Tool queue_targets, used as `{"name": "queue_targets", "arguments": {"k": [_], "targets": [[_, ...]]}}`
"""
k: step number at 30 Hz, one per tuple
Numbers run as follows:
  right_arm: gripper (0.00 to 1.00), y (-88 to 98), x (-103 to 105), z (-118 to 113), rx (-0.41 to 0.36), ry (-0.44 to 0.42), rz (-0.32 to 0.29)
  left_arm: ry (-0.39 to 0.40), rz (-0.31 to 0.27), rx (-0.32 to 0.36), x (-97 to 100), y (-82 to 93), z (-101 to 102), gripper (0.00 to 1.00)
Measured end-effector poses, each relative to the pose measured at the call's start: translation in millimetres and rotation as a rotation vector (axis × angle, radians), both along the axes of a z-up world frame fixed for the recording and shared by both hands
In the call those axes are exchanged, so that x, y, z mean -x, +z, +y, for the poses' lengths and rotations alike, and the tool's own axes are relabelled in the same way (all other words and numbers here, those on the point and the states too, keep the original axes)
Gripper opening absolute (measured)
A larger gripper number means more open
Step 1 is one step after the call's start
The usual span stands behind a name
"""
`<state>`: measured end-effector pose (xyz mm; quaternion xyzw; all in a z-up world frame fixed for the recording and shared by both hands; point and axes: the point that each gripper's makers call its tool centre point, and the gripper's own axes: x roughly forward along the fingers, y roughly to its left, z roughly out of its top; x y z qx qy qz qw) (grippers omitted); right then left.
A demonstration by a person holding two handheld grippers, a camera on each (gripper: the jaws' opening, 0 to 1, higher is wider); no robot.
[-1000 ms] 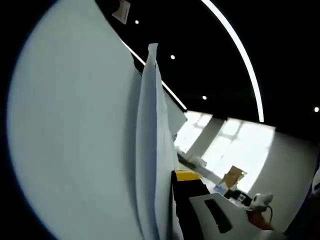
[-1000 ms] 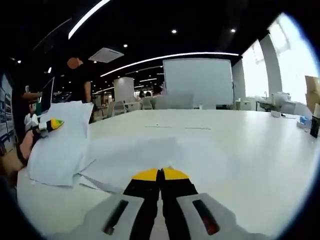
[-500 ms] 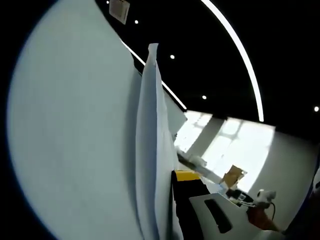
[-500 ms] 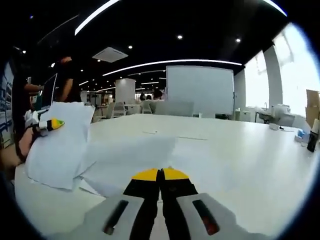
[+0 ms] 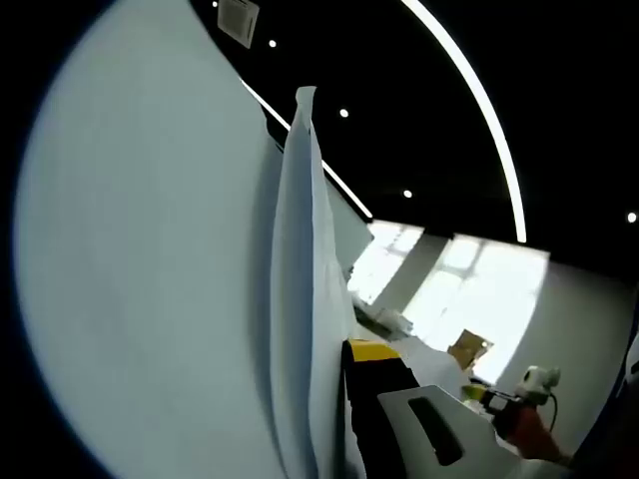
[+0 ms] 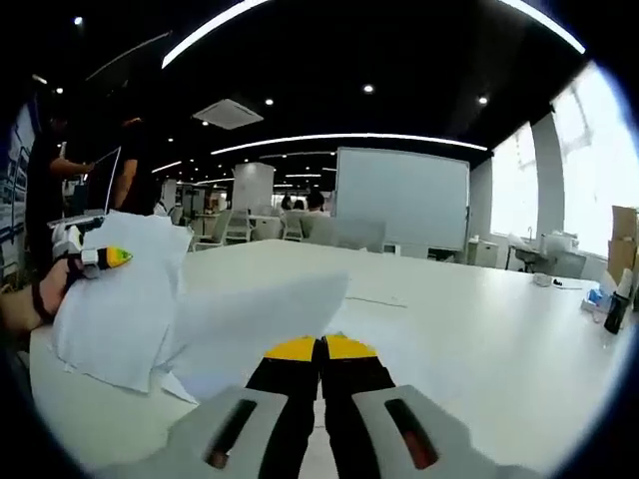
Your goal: Organize the stack of printing papers by aligning and flattening the scattered papers on the table
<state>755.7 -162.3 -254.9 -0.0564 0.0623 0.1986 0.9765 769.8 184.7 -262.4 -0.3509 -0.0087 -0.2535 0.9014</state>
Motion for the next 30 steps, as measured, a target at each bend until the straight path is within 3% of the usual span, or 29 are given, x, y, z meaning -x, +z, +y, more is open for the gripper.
{"name": "queue_targets", "arguments": {"k": [12, 23, 30], "targets": [[0.00, 33.1, 5.4, -5.3, 0.007, -0.005, -0.065, -0.001, 0.000, 0.001, 0.2, -0.2, -0.6, 0.06], [0.00, 64.9, 8.8, -2.5, 0.066, 0.009, -0.130, 0.000, 0.000, 0.000, 0.7, -0.2, -1.0, 0.06], [0.00, 75.8, 12.3, 4.0, 0.110, 0.029, -0.149, 0.000, 0.000, -0.001, 0.6, -0.2, -0.5, 0.06]]}}
